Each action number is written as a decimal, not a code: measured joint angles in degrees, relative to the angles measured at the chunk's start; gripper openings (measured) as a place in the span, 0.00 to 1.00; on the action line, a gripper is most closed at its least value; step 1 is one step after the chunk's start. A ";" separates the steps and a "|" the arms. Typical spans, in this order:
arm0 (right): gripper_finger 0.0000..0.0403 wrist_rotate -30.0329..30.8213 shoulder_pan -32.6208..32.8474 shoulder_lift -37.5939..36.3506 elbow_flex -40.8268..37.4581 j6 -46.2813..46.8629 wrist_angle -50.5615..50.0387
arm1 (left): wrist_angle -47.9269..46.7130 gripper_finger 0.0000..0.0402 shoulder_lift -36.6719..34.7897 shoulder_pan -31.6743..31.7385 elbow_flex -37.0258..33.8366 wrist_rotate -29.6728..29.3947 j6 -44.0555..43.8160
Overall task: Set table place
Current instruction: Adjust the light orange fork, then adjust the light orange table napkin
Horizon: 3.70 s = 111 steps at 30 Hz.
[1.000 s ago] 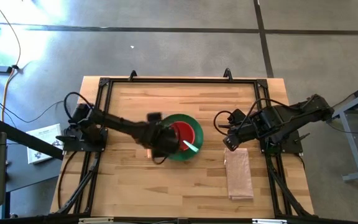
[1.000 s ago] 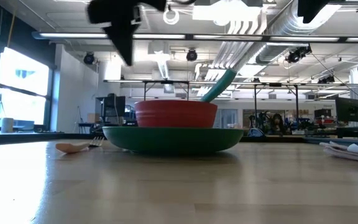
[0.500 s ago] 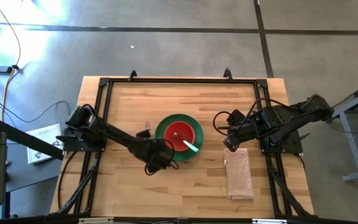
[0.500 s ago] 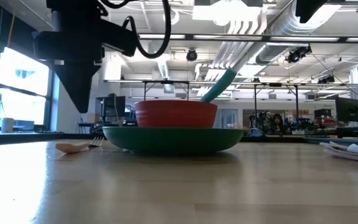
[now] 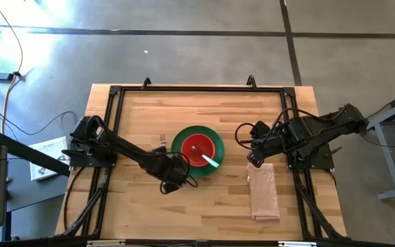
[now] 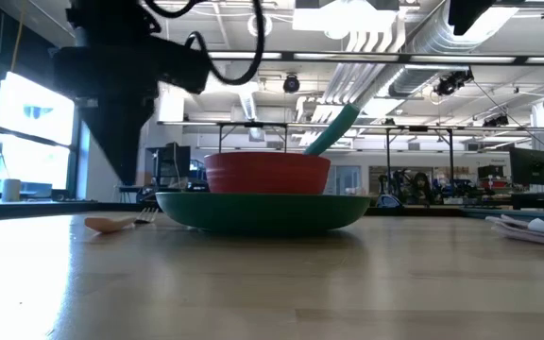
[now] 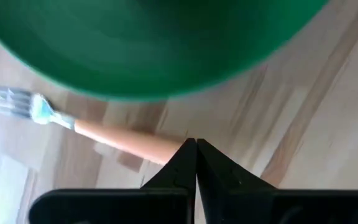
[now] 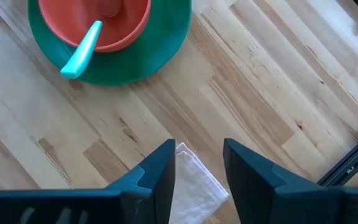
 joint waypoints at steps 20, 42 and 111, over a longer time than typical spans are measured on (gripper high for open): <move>0.31 -0.09 0.00 0.00 0.00 0.83 0.68 | 17.28 0.00 -19.27 -2.86 -23.41 -1.40 -9.07; 0.31 0.63 -0.04 -0.02 0.00 2.19 2.80 | 38.91 0.00 -24.55 -2.83 -37.28 -8.26 -14.95; 0.01 2.40 7.38 2.21 -0.02 18.19 -1.20 | -29.58 0.00 -16.94 1.28 8.76 -21.11 3.18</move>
